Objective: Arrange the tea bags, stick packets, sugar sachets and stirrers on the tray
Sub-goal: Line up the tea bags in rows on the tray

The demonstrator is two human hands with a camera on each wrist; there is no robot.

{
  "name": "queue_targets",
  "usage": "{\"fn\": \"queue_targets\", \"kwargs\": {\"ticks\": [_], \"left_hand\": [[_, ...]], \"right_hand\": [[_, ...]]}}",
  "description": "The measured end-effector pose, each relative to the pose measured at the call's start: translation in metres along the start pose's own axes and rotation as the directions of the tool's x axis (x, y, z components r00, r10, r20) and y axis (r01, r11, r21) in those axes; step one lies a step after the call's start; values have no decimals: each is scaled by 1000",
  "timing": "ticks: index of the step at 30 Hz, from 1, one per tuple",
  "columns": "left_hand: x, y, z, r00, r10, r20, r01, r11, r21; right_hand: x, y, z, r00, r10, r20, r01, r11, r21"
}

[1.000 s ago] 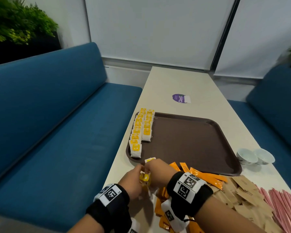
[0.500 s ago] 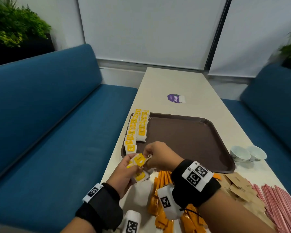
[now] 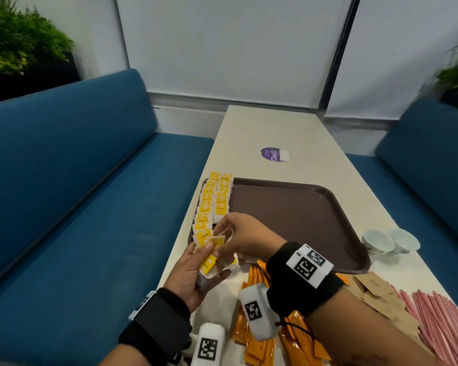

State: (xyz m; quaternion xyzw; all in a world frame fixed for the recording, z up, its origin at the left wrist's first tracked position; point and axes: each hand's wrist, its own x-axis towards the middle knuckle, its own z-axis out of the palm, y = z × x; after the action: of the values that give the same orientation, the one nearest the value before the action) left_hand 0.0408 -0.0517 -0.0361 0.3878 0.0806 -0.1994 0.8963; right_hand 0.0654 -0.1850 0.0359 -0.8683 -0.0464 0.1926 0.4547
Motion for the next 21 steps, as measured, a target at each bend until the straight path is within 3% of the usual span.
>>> {"fn": "queue_targets", "kwargs": {"ticks": [3,6,8,11,15,17,21], "left_hand": [[1,7,-8,999,-16,-40,16,1000,1],[3,14,-18,997,-22,-80,21,1000,-11],[3,17,-22,996,-22,-89,19,999,-35],[5,20,-24,997,-30,-72,25,998,-62],[8,21,-25,996,-56,-67,51,996,-71],[11,22,-25,996,-65,-63,60,995,-76],[19,24,-29,994,-55,-94,48,996,-73]], "right_hand": [[2,3,-12,993,18,-119,0,989,145],[14,13,-20,978,34,-206,-32,999,13],[22,22,-19,984,109,-139,-134,973,-187],[36,29,-11,963,270,-15,-247,855,-456],[46,30,-2,942,330,55,-244,791,-561],[47,28,-4,942,325,84,-226,799,-557],[51,20,-23,954,284,94,-245,922,-301]]}}
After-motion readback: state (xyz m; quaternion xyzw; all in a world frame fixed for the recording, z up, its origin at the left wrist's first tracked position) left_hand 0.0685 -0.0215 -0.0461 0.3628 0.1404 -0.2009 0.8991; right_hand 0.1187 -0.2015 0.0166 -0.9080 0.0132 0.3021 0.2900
